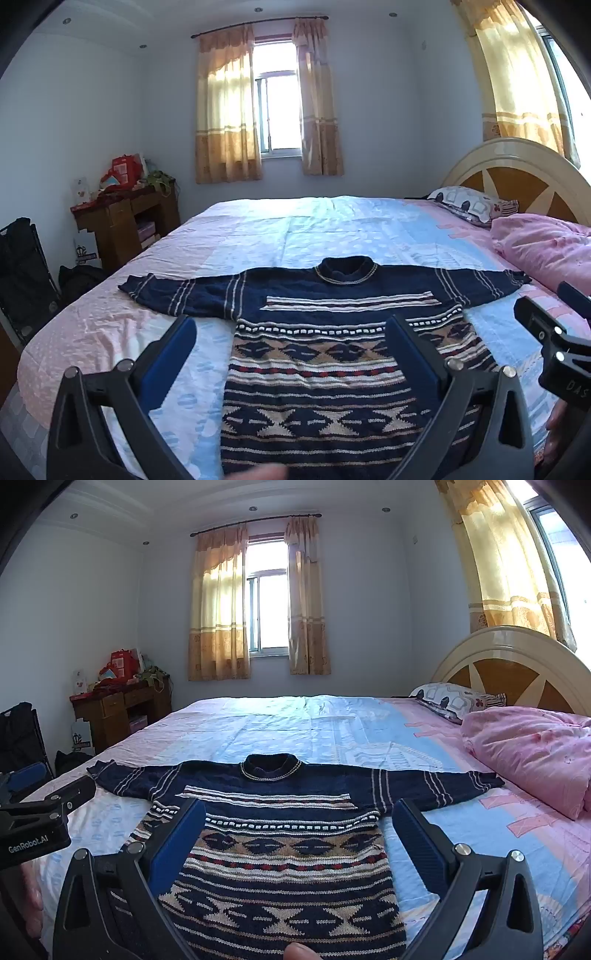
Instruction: Fold small clothes
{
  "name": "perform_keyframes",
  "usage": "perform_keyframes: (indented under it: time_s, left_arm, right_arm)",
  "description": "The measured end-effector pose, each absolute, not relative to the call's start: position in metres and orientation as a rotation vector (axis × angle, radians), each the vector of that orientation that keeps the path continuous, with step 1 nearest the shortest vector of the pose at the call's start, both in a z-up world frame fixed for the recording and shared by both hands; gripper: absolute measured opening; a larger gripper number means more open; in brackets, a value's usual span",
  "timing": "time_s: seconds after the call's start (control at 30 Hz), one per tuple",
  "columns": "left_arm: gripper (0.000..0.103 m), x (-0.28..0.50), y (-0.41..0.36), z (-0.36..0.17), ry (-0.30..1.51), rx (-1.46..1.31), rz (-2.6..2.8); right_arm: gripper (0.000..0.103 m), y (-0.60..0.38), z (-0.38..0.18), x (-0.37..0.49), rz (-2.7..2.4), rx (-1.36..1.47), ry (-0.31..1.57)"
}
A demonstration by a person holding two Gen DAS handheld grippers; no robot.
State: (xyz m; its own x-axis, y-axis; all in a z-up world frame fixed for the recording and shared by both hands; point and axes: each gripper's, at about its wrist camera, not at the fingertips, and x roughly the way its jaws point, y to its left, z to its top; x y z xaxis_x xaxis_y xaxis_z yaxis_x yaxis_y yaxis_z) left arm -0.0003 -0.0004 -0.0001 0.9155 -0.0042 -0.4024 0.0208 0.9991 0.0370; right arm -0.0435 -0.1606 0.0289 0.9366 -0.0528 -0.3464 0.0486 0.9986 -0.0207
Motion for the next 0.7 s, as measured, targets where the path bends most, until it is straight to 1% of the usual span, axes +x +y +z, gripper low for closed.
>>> perform_keyframes:
  time_s: [0.7]
  left_arm:
    - [0.103, -0.0007, 0.0, 0.0059, 0.403, 0.04, -0.015]
  right_arm:
    - [0.101, -0.1598, 0.0271, -0.0424, -0.052, -0.01, 0.358]
